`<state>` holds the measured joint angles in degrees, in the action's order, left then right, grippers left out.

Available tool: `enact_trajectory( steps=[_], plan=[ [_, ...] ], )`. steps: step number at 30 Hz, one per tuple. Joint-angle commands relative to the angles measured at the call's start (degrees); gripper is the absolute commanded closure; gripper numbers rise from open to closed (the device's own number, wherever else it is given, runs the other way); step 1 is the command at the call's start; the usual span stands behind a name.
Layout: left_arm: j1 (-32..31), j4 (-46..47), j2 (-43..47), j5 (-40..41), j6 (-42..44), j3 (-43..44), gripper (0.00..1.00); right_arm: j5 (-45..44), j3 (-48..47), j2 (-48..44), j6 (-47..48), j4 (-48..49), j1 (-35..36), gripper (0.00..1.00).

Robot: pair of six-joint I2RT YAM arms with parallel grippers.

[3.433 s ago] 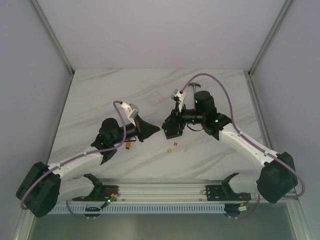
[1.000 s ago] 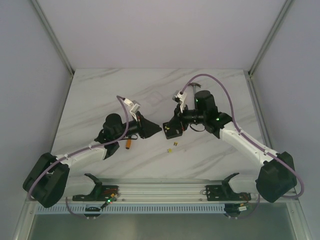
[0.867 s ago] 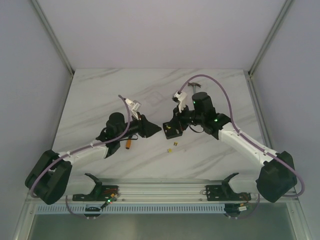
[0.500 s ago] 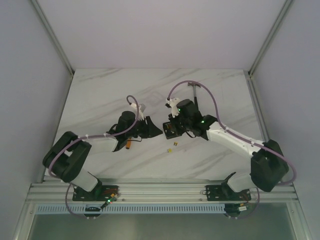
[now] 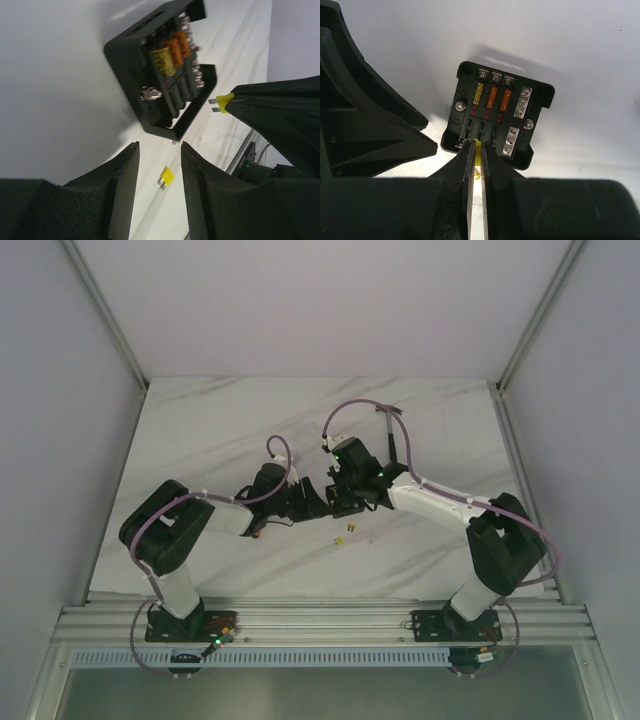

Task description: Snap on the fuse box

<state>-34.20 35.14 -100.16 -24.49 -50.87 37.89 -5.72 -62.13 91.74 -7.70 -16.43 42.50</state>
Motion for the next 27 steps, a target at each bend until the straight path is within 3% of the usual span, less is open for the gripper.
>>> enact_trajectory(
  steps=[1,27],
  plan=[
    [-0.3,3.8,-3.2,-2.5,-4.0,-0.1,0.53,-2.2,-2.8,2.3,-2.2,0.0,1.0,1.0],
    [-0.3,5.0,-5.5,-1.9,-6.8,-0.4,0.59,-8.7,-5.0,7.7,-8.2,-1.6,3.6,1.0]
  ],
)
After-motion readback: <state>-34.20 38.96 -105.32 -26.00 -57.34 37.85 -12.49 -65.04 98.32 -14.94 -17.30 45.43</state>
